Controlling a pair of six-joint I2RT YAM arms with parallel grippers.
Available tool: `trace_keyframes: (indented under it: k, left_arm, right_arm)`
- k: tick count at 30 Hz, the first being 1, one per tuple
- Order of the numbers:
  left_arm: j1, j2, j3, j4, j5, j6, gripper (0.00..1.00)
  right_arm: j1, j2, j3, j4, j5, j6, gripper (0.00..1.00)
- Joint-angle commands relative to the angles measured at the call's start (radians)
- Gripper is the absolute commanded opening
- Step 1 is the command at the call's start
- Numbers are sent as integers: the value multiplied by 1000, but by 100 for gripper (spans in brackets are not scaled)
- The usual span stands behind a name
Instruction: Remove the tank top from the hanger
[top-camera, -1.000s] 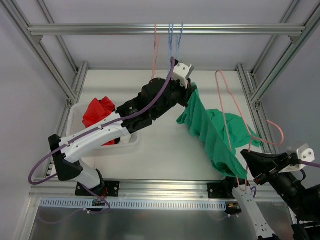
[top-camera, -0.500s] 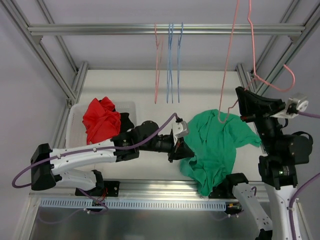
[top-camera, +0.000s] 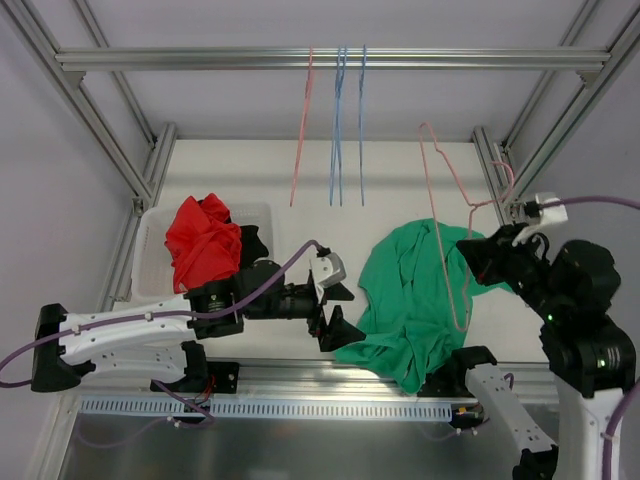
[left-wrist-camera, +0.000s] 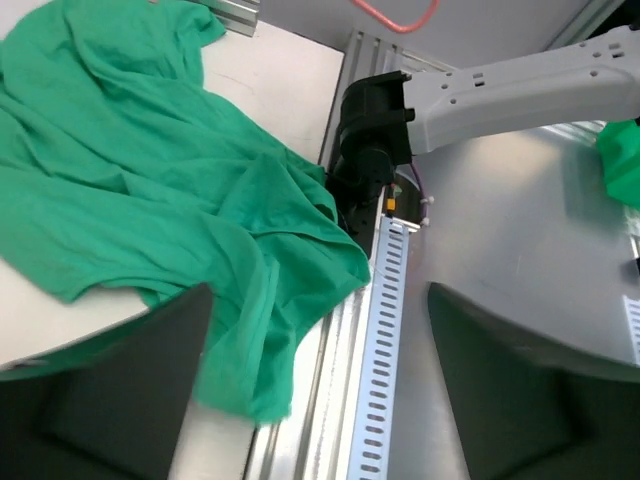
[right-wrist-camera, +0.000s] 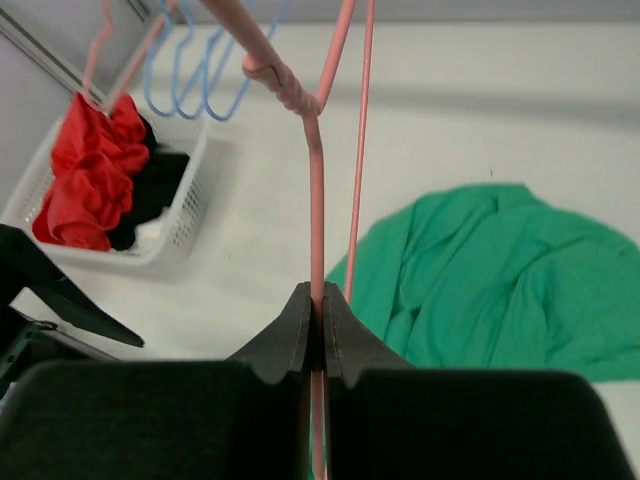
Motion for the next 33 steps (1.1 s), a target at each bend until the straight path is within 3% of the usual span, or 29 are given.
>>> trace_keyframes:
  k: [1,4,11,17,33]
  left_arm:
    - [-7,-86,-47,-72,-99,0,98]
    - [-7,-130,-87,-128,-146,-12,99]
    - [-7,-197,-189,-197,-258,-59,99]
    - [-7,-203,-199,-209,-258,-103,99]
    - [-7,-150,-166,-212,-235,-120,99]
  right_arm:
    - [7,177,99,-112,31,-36,0]
    - [22,289,231,-65,49,-45,0]
    - [227,692,605,-60,244,-71,0]
    - [269,935,855,-59,385,-44,0]
    - [344,1165,931,47,493,55,0]
